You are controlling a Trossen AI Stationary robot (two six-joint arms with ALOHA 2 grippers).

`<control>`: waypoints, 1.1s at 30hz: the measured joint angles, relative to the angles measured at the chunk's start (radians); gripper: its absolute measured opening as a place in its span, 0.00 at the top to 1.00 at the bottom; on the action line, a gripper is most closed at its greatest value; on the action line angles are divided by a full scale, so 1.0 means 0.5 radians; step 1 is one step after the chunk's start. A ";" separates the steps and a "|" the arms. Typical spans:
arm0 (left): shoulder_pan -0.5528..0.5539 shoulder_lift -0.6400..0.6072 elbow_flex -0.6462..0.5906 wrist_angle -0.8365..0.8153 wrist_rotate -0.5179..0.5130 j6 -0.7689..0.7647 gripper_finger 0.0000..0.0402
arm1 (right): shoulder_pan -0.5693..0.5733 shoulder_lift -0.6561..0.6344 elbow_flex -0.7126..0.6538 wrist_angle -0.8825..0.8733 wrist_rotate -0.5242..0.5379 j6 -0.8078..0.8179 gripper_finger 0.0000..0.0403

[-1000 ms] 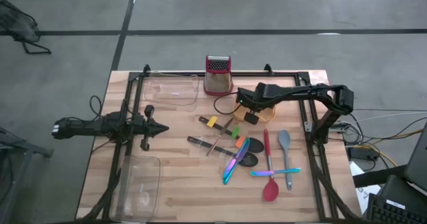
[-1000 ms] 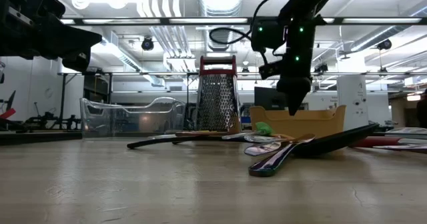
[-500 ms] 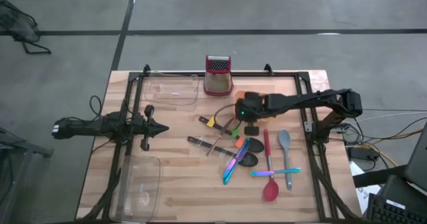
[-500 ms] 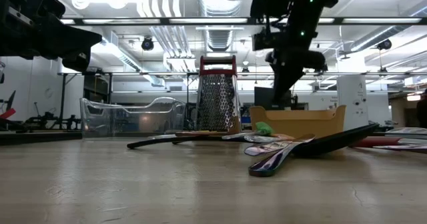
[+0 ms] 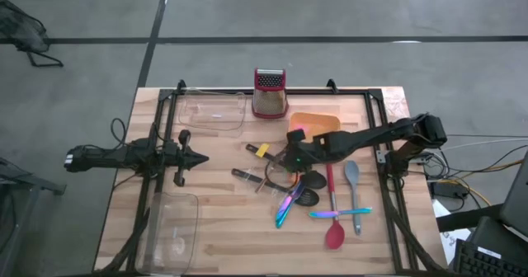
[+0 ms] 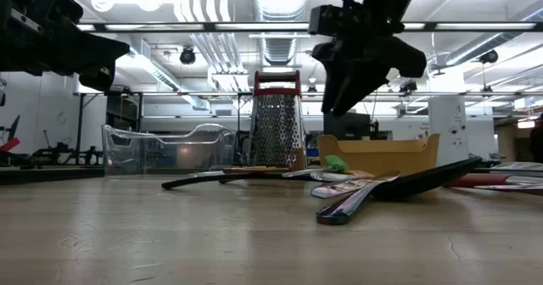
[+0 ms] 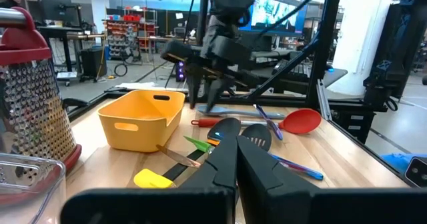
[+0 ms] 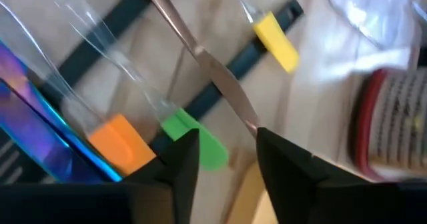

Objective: Pick & Place Kitchen Items
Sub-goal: Put the green spatula into the yellow bin

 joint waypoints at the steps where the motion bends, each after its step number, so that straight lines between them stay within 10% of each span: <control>1: 0.000 0.000 0.000 0.001 -0.001 0.000 0.99 | 0.016 0.011 0.000 0.023 -0.002 -0.002 0.59; 10: 0.000 0.000 0.000 0.005 -0.002 0.000 0.99 | 0.076 0.017 -0.004 0.148 -0.160 -0.028 0.47; 33: 0.000 0.075 -0.002 0.024 -0.009 0.000 0.99 | 0.144 0.491 0.035 0.303 -0.245 -0.169 0.59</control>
